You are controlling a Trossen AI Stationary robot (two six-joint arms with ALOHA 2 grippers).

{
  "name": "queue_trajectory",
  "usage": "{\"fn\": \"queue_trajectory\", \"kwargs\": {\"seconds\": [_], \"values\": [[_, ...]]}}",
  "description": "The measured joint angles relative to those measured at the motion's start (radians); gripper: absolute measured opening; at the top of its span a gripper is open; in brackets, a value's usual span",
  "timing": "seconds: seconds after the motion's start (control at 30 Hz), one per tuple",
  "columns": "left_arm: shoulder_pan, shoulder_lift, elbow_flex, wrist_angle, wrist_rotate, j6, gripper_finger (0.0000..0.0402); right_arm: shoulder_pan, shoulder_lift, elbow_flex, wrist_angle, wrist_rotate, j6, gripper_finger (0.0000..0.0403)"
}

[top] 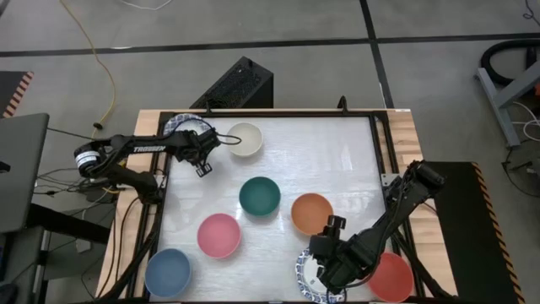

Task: Nest bowls inside each other
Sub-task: Stack the top left white and blue bowl onto the stacked white and blue bowls

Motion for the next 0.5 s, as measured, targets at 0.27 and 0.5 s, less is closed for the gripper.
{"fn": "queue_trajectory", "kwargs": {"seconds": [0.27,0.5], "values": [[-0.085,-0.076,0.087,-0.123,-0.026,-0.017,0.0,-0.027,-0.001,0.0,-0.074,0.0,0.248,0.024],[-0.187,-0.158,0.2,-0.228,-0.125,0.003,0.0,-0.085,-0.055,0.0,-0.182,0.025,0.389,0.024]]}}
